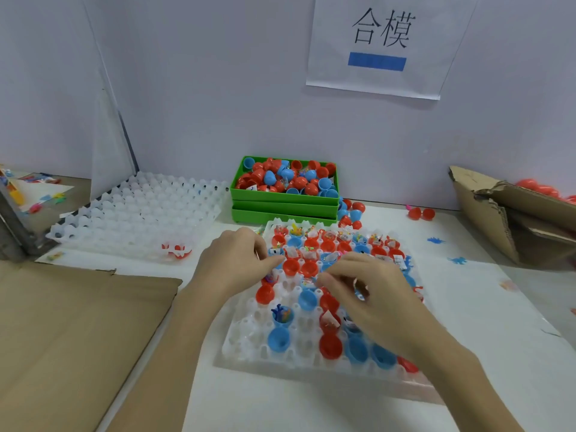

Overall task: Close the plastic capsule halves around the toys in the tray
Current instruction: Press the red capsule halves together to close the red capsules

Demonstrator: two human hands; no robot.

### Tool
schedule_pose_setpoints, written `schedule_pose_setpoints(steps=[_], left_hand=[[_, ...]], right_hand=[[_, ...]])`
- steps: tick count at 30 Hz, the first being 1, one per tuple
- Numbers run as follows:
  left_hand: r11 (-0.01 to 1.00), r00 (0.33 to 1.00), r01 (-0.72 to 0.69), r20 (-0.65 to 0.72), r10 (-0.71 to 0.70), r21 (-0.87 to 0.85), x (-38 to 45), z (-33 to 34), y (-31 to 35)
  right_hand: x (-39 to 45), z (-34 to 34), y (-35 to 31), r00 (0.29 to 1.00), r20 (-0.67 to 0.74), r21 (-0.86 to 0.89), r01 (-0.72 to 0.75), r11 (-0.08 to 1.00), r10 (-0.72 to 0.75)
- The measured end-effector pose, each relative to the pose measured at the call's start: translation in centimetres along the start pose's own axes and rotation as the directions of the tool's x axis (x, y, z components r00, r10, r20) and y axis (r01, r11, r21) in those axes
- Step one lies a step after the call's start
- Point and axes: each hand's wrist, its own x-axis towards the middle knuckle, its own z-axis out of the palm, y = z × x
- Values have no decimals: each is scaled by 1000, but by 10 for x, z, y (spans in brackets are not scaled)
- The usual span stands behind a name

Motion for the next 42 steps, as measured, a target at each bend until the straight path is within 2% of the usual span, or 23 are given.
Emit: schedule_pose_setpoints(steps=[4,7,9,17,20,25,28,32,36,39,42], left_hand=[[997,1000,-9,-5,9,82,-5,-2,7],[998,993,43,107,-48,47,-7,-2,8],[998,989,52,135,-57,40,-8,-1,9],[994,999,2,46,-7,107,-6,4,10],[1000,998,-25,-65,27,19,-7,0,12],[958,983,-101,-175,55,-267,-14,-6,30],[918,987,-92,-155,34,-387,-19,1,46],[884,984,-106,-178,27,-455,-21,14,55],[772,987,-132,-156,44,-622,-20,19,56],[632,988,-150,-139,67,-760,-18,20,56],[564,982,-189,-156,106,-804,-18,25,57]], right_hand=[[2,-3,16,995,-67,-15,-71,997,69],[1,-1,16,996,-50,-25,-69,997,68],[1,1,14,997,-39,-30,-64,998,63],[2,1,11,998,-30,-40,-64,997,63],[1,1,7,997,-43,-34,-68,997,67],[0,18,-9,998,17,36,-60,998,60],[0,25,-16,994,-83,122,-59,991,69],[1,22,-12,968,-207,217,-98,971,144],[3,13,-3,940,-244,398,-126,909,237],[5,6,3,929,-205,588,-135,797,308],[5,2,5,932,-150,680,-145,719,330]])
